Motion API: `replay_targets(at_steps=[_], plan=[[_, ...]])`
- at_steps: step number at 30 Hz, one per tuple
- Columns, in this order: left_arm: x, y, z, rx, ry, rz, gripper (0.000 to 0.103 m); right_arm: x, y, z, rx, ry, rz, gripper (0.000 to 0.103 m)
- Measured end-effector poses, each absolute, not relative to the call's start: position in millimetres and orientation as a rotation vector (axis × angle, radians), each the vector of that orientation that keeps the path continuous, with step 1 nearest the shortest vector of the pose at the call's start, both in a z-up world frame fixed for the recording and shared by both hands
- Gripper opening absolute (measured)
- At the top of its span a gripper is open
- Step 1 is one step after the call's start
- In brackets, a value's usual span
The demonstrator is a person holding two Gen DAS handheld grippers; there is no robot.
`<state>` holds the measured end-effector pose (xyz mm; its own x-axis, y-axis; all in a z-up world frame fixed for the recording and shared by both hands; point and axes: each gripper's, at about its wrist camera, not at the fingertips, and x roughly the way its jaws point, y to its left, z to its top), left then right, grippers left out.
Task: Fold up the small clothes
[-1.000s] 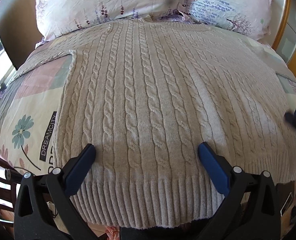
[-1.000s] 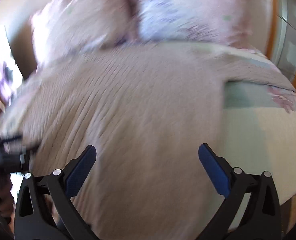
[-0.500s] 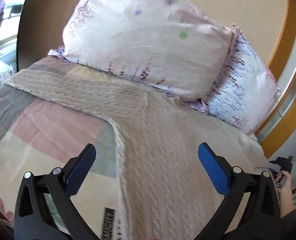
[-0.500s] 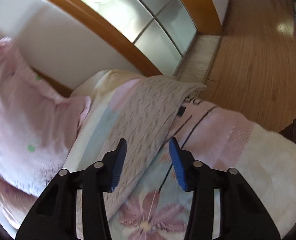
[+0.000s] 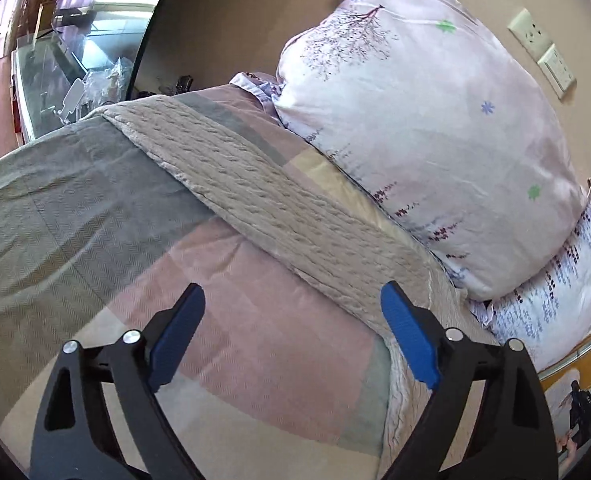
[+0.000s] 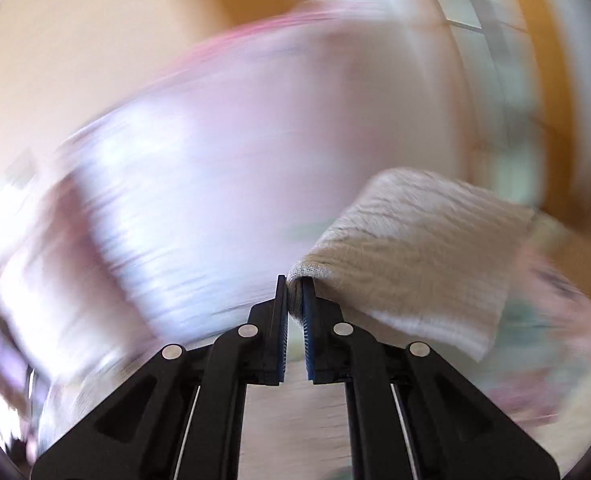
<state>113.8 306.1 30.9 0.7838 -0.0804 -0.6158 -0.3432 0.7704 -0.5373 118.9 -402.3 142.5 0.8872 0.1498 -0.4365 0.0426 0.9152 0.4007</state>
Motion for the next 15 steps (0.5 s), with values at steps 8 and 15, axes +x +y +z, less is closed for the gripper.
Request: replay_targets(at_steps=[8, 15], plan=[[136.8, 353.9, 17.7, -0.816, 0.637, 0.209, 0.066, 107.7, -153.7, 101.6, 0.099, 0.76, 0.651, 0.032], [155.8, 415.8, -3.4, -1.004, 0.613, 0.332, 0.041, 102.7, -244.2, 117.3, 0.216, 0.689, 0.416, 0.073]])
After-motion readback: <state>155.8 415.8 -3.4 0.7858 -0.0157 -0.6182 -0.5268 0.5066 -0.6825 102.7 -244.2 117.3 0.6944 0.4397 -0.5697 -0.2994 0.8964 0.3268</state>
